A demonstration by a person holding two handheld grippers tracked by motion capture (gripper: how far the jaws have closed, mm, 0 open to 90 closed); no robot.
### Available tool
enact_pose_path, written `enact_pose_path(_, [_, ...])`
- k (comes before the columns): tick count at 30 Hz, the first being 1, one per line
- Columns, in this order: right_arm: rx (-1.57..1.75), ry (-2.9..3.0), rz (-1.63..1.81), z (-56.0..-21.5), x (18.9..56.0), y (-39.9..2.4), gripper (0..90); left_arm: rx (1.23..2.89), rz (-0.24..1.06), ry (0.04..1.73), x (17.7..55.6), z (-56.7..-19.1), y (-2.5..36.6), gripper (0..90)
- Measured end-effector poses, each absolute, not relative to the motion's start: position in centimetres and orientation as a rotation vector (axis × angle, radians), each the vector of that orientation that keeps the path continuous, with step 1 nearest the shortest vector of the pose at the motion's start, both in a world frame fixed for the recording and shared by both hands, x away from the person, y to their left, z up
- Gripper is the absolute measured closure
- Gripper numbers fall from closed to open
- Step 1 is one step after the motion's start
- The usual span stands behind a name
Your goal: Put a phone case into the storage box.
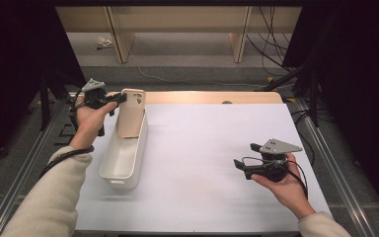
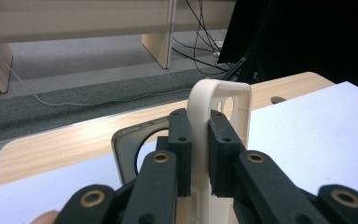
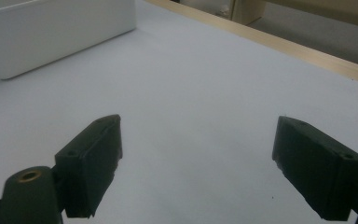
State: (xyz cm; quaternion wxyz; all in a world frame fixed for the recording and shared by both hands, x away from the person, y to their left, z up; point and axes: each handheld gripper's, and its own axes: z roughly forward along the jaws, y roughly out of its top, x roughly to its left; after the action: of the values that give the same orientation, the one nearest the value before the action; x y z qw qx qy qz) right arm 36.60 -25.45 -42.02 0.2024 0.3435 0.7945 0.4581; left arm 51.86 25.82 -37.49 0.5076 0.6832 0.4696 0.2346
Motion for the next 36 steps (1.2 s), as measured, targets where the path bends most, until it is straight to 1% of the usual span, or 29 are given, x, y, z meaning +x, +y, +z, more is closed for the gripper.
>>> enact_pose_path(13, [0.963,2.223,1.278,-42.1,36.6,-25.5,16.8,1.637,0.547,1.168,52.1,-39.2,26.1,81.0])
enact_pose_path(26, [0.964,2.223,1.279,-42.1,36.6,-25.5,16.8,1.642,0.540,1.193,52.4,-40.1,26.5,80.3])
enact_pose_path(29, [0.965,2.225,1.278,-42.1,36.6,-25.5,16.8,1.648,0.550,1.199,52.4,-40.2,26.4,79.0])
enact_pose_path(36, [0.964,2.226,1.281,-42.1,36.7,-25.5,16.8,1.690,0.630,1.212,52.4,-39.6,26.1,71.0])
